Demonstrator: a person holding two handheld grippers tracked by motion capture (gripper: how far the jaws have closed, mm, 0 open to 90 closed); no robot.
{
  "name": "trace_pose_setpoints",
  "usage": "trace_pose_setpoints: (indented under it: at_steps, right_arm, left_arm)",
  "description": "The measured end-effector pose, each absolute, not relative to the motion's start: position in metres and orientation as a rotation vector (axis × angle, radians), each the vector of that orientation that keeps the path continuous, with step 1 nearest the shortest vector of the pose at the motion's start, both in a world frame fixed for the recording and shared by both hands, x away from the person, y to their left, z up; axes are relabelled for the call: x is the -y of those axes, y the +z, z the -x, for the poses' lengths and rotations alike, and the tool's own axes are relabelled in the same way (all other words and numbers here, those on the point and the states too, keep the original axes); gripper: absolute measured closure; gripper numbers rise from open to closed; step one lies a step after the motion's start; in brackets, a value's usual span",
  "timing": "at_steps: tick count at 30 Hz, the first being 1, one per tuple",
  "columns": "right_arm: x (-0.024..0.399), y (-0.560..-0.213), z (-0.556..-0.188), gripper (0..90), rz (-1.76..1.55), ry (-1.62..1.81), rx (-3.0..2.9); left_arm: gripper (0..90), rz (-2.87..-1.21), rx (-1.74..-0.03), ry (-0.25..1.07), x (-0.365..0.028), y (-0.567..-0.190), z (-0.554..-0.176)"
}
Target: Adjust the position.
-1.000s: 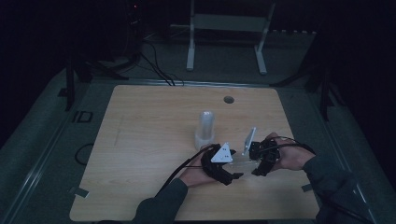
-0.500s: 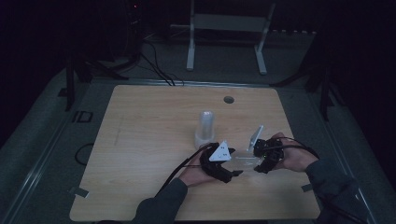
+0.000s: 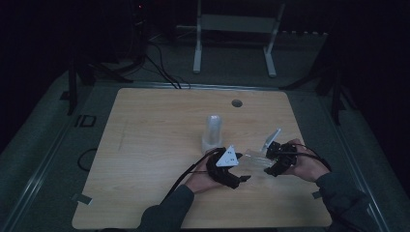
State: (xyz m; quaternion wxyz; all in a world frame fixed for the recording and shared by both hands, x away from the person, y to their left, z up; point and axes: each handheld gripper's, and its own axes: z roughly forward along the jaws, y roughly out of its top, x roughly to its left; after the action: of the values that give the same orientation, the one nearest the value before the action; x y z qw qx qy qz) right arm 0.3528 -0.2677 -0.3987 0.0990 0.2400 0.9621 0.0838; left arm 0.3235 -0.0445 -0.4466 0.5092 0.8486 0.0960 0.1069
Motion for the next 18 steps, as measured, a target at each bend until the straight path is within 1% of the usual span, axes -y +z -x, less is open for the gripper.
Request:
trace_pose_setpoints:
  at_steps: [18]
  right_arm:
    - [0.2692, -0.3996, -0.3516, 41.6, -0.823, 0.386, -2.702]
  left_arm:
    - [22.6, -2.043, -0.243, 0.261, 0.0435, -0.4474, -0.3248]
